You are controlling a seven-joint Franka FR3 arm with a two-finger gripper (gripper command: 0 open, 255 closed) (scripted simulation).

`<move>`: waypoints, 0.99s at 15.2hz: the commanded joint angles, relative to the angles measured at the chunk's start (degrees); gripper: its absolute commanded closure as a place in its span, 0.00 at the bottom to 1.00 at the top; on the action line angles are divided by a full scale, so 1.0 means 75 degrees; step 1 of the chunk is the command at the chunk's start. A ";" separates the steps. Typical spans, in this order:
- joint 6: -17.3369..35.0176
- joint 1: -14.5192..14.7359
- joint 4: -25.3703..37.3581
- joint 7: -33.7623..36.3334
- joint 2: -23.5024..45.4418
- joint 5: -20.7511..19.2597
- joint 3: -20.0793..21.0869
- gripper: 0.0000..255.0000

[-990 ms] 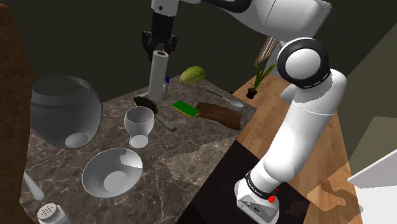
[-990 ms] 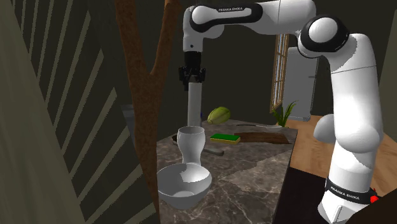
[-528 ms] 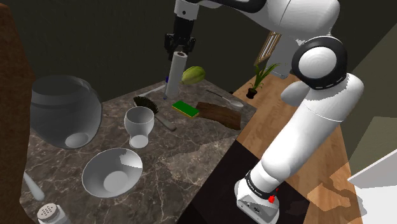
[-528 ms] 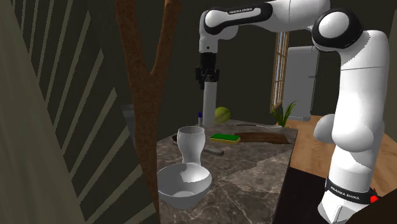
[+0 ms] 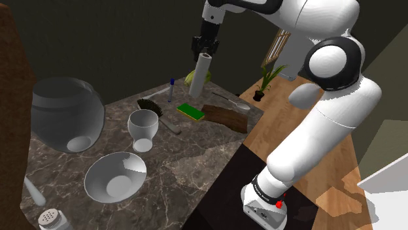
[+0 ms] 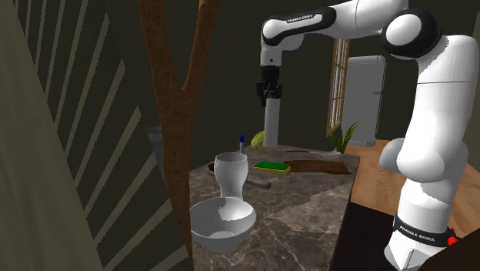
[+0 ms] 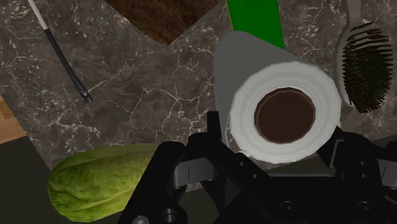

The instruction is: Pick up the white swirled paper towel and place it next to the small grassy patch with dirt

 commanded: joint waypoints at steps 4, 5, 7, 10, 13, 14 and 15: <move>-0.0047 -0.0458 0.0012 -0.0902 0.0011 -0.0024 -0.0432 1.00; -0.0063 -0.0551 0.0038 -0.1079 0.0030 -0.0030 -0.0517 1.00; -0.0099 -0.0735 0.0120 -0.1431 0.0092 -0.0045 -0.0687 1.00; -0.0168 -0.1008 0.0318 -0.1953 0.0244 -0.0067 -0.0938 1.00; -0.0258 -0.1283 0.0610 -0.2467 0.0468 -0.0080 -0.1180 1.00; -0.0293 -0.1377 0.0729 -0.2636 0.0559 -0.0083 -0.1257 1.00; -0.0331 -0.1473 0.0860 -0.2805 0.0658 -0.0083 -0.1331 1.00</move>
